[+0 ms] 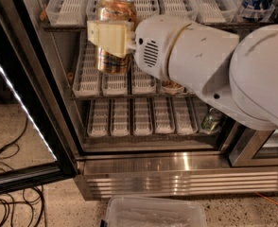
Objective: Pick orange can from top shelf of fridge
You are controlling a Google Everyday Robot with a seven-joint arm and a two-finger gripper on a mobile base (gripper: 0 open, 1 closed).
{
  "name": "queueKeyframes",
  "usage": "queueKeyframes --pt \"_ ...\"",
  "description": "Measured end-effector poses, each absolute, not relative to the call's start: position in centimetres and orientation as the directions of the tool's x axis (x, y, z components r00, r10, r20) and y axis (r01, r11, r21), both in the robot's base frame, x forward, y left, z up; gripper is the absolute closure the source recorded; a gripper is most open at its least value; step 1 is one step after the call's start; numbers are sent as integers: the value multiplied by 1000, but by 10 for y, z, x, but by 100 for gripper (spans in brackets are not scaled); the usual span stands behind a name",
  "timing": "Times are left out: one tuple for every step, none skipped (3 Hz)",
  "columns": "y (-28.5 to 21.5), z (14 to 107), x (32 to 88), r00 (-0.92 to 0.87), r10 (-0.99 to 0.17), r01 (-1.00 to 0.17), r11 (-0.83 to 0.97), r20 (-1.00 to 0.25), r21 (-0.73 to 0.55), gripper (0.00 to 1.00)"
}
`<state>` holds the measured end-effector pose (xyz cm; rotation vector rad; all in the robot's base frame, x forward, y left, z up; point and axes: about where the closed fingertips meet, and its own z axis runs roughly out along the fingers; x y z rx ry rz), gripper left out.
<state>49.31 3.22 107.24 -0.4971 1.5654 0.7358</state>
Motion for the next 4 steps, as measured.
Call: queueKeyframes --pt "32 1072 493 -134 103 -693 701 -986 167 100" --pt "36 1059 483 -176 104 -696 690 -979 198 100" --pt "40 1037 456 -263 75 -711 658 -962 246 100" --pt "50 1018 411 -352 6 -755 589 -936 287 100"
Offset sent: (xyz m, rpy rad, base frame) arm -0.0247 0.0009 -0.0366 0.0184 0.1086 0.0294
